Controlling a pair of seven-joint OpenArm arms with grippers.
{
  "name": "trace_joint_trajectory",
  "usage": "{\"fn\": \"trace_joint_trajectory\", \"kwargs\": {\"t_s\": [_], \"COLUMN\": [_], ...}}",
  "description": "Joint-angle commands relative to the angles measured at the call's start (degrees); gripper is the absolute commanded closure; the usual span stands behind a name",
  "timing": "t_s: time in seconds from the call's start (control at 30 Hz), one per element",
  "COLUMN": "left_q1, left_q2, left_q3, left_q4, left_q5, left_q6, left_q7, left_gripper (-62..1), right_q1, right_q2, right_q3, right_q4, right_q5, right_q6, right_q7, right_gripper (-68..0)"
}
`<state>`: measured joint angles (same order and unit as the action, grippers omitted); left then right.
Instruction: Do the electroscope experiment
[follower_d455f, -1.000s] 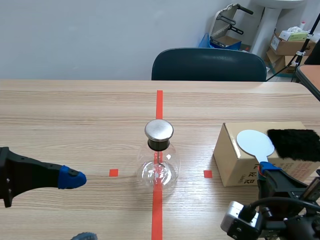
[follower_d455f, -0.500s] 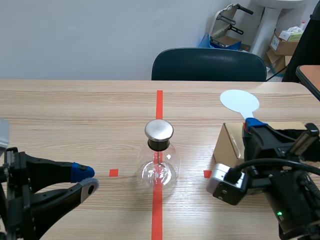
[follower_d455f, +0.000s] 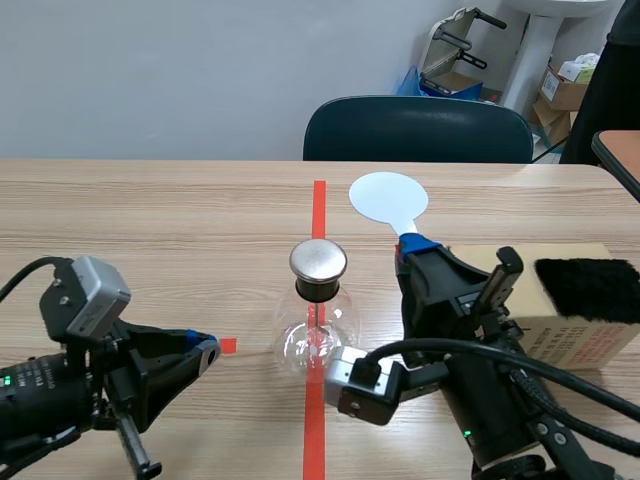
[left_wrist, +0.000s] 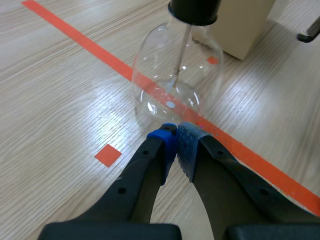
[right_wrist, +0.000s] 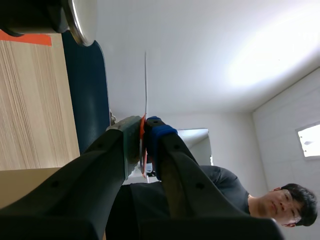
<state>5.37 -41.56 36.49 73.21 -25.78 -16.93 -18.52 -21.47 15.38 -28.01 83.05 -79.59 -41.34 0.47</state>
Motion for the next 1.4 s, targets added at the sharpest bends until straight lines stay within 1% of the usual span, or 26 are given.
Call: {"fn": "trace_joint_trajectory", "kwargs": {"t_s": [0.0, 0.07, 0.17, 0.37, 0.47, 0.63, 0.73, 1.3, 1.37], "left_q1": [-1.27, -2.97, -5.03, -9.09, -10.80, -12.74, -13.33, -13.31, -13.31], "left_q2": [1.07, 2.40, 4.50, 7.80, 9.25, 10.91, 11.39, 11.34, 11.34], "left_q3": [0.42, 1.44, 2.58, 4.74, 5.62, 5.99, 5.99, 5.97, 5.97], "left_q4": [-0.15, -2.45, -5.51, -10.88, -13.16, -16.20, -17.18, -17.57, -17.57], "left_q5": [0.20, 0.57, 1.60, 1.60, 1.60, 1.60, 1.60, 1.60, 1.60], "left_q6": [-0.11, 0.15, 1.20, 1.42, 2.47, 2.67, 2.69, 2.67, 2.67], "left_q7": [-0.94, -0.96, -0.98, -1.01, -1.01, -0.98, -1.05, -1.36, -1.36], "left_gripper": [-3.8, -3.8, -3.8, -3.8, -3.8, -3.8, -3.8, -3.8, -3.8], "right_q1": [0.50, 0.46, 0.17, -1.11, -1.60, -1.62, -1.73, -1.70, -1.70], "right_q2": [0.15, 0.17, 0.17, 0.15, 0.13, 0.15, 0.15, 0.15, 0.15], "right_q3": [0.52, 0.17, 0.17, 0.20, 0.20, 0.20, 0.20, 0.20, 0.20], "right_q4": [0.59, 0.59, 0.59, 0.59, 0.59, 0.59, 0.59, 0.59, 0.59], "right_q5": [-1.05, -1.73, -3.19, -3.78, -3.80, -3.80, -3.80, -3.80, -3.80], "right_q6": [-0.50, -0.22, 1.11, 1.11, 1.07, 1.05, 1.05, 1.01, 0.66], "right_q7": [-1.20, -2.14, -3.80, -5.51, -5.75, -5.92, -5.90, -5.92, -5.92], "right_gripper": [-1.1, -1.1, -1.1, -1.1, -1.1, -1.1, -1.1, -1.1, -1.1]}}
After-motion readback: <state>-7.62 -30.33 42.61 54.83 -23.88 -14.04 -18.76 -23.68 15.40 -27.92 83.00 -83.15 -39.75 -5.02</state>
